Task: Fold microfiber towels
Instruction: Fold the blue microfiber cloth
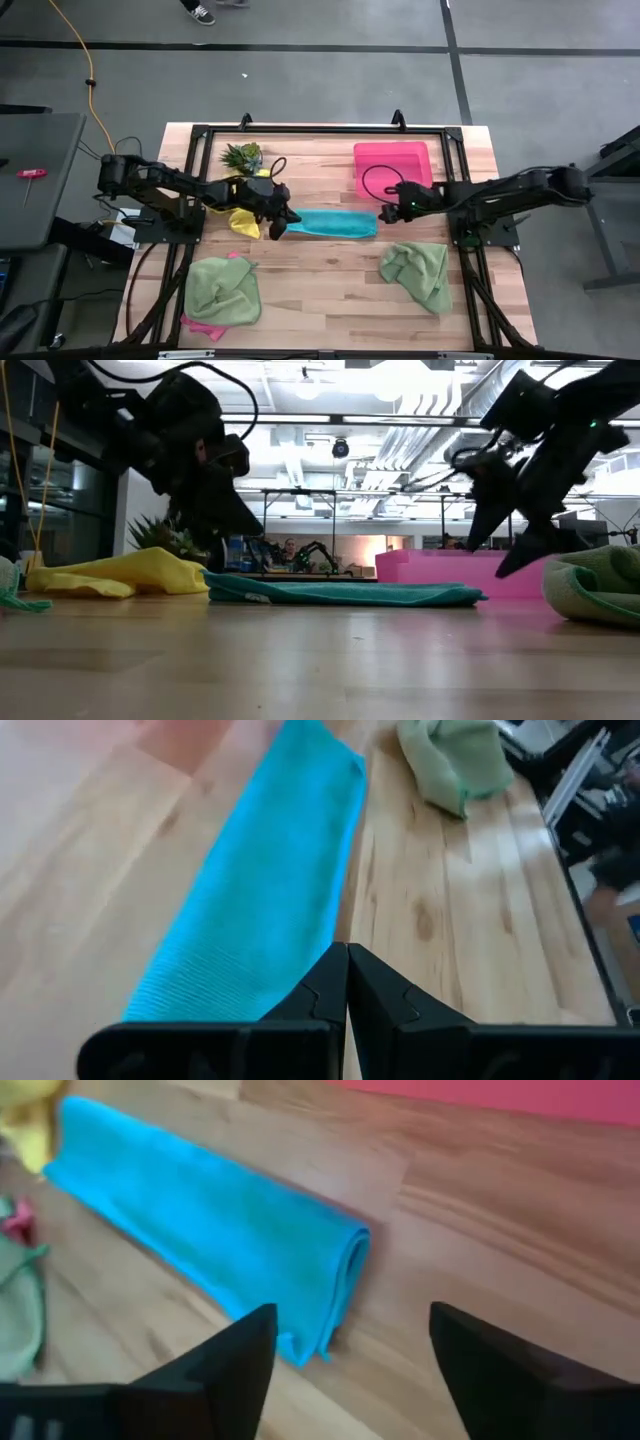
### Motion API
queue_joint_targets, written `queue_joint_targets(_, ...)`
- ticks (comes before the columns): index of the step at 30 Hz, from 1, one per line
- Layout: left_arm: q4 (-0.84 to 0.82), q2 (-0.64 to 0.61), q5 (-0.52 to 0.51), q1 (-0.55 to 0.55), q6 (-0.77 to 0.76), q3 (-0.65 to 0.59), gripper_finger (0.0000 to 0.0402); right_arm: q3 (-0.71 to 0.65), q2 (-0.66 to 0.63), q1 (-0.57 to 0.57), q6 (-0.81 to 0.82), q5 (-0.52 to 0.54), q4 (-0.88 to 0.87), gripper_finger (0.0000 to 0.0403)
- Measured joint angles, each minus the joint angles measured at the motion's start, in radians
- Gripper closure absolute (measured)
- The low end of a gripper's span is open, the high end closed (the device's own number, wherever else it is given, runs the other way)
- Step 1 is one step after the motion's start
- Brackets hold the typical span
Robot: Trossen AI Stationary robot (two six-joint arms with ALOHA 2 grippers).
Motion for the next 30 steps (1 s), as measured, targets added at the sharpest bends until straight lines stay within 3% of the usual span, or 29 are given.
queue_joint_targets(10,-0.034,0.050,-0.035,-0.039,-0.011,0.000,0.0401,0.003,0.171,0.008,0.033,-0.077,0.107,0.0137)
queue_joint_targets(30,-0.197,0.051,-0.244,-0.097,-0.090,0.000,0.0402,0.000,0.179,0.004,0.123,-0.051,0.143,0.0137)
